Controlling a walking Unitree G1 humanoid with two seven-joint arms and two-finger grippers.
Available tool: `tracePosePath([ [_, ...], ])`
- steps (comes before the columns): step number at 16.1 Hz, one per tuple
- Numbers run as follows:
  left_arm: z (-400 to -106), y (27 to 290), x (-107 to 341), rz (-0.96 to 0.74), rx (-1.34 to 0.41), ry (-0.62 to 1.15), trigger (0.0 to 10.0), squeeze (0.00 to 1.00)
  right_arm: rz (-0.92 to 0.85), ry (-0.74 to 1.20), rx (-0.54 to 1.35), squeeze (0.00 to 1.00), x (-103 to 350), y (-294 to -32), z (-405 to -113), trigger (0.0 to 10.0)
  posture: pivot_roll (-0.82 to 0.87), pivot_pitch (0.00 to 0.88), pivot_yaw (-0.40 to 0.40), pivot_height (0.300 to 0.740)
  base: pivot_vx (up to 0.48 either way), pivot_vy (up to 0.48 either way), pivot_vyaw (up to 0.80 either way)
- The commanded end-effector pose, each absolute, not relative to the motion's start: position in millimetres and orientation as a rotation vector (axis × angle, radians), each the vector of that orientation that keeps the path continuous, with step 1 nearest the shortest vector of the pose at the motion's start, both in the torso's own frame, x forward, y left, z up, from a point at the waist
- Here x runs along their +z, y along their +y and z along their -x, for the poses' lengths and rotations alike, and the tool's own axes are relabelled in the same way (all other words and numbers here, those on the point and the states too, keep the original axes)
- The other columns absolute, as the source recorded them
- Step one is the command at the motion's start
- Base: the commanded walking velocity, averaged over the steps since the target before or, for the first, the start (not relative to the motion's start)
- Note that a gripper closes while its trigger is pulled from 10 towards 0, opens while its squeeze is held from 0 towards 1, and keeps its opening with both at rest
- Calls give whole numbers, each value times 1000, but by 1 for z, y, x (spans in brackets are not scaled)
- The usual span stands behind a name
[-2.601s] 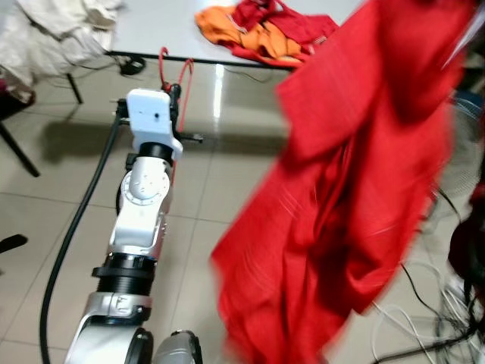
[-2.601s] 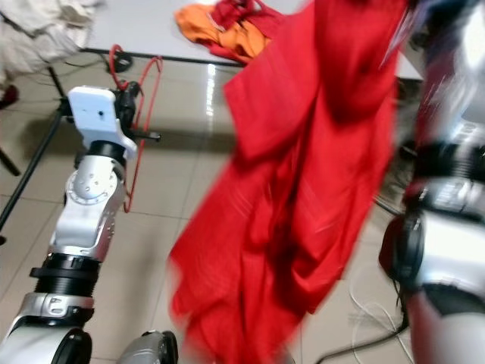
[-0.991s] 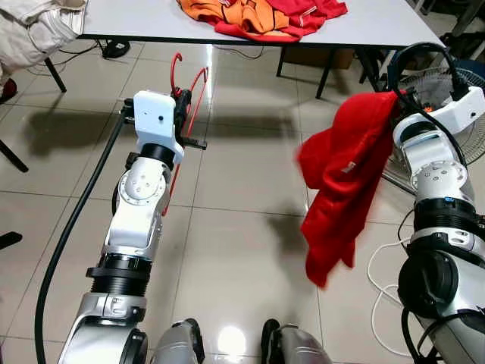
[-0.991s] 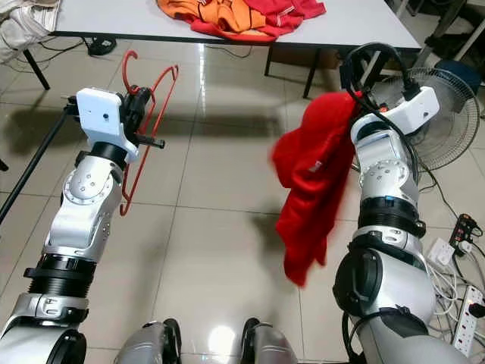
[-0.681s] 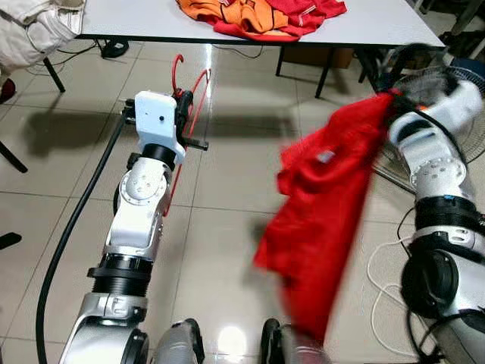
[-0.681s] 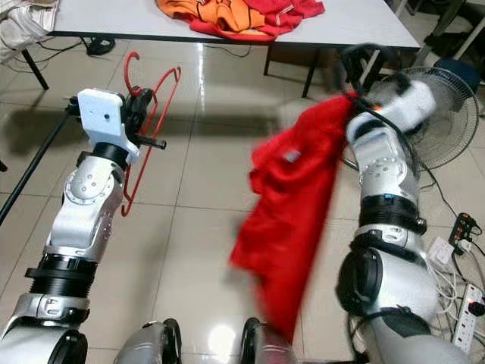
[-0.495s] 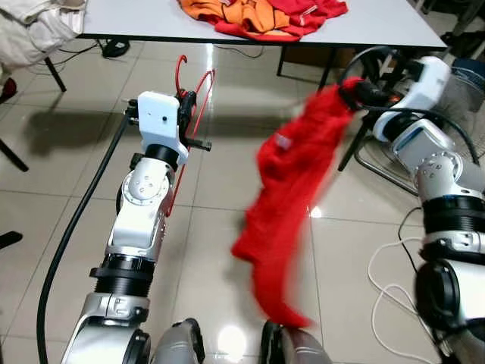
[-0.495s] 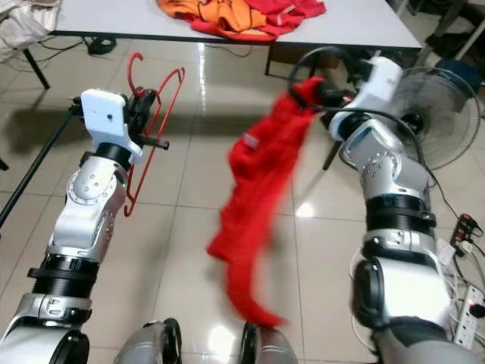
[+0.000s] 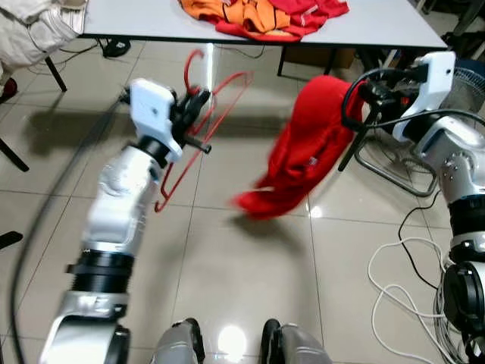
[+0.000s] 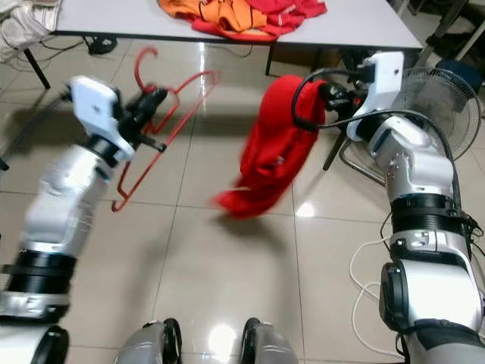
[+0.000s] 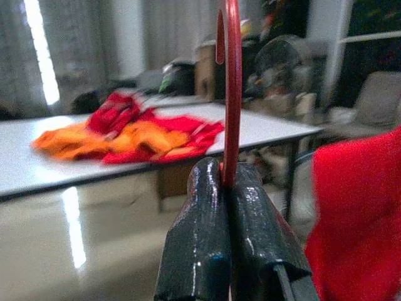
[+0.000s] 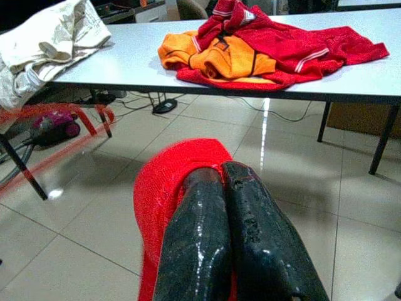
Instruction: Hang hanger
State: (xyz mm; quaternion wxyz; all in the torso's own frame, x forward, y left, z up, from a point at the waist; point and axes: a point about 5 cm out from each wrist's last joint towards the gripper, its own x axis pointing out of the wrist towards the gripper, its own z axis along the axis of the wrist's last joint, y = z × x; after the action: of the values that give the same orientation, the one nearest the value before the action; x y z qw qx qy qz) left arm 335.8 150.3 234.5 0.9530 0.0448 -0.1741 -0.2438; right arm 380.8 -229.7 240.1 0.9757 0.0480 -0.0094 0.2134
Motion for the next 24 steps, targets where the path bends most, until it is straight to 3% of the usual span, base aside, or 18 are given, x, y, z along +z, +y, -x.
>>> tracePosePath([
  [1, -332, 149, 244, -71, -551, -378, 10000, 0, -74, -36, 419, 0, 242, -237, -379, 0, -134, 151, -48, 740, 0, 0, 0],
  [4, -325, 144, 244, -99, -626, -372, 10000, 0, -58, -81, 389, 0, 247, -236, -383, 0, -129, 159, -53, 740, 0, 0, 0],
  [6, -330, 145, 235, -105, -534, -335, 10000, 0, -65, -114, 296, 0, 249, -243, -385, 0, -130, 160, -53, 740, 0, 0, 0],
  [10, -343, 162, 193, -37, -141, -179, 10000, 0, -42, -118, 258, 0, 223, -230, -383, 0, -127, 166, -49, 740, 0, 0, 775],
  [12, -338, 192, 166, -58, 142, -80, 10000, 0, -89, -144, 271, 0, 212, -221, -381, 0, -126, 168, -41, 740, 0, 0, 650],
  [14, -336, 204, 165, -50, 237, -77, 10000, 0, -97, -143, 266, 0, 206, -220, -379, 0, -124, 169, -40, 740, 0, 0, 616],
  [24, -341, 183, 174, -187, 237, -137, 10000, 0, -178, -159, 284, 0, 196, -211, -380, 0, -109, 168, -50, 740, 0, 0, 575],
])
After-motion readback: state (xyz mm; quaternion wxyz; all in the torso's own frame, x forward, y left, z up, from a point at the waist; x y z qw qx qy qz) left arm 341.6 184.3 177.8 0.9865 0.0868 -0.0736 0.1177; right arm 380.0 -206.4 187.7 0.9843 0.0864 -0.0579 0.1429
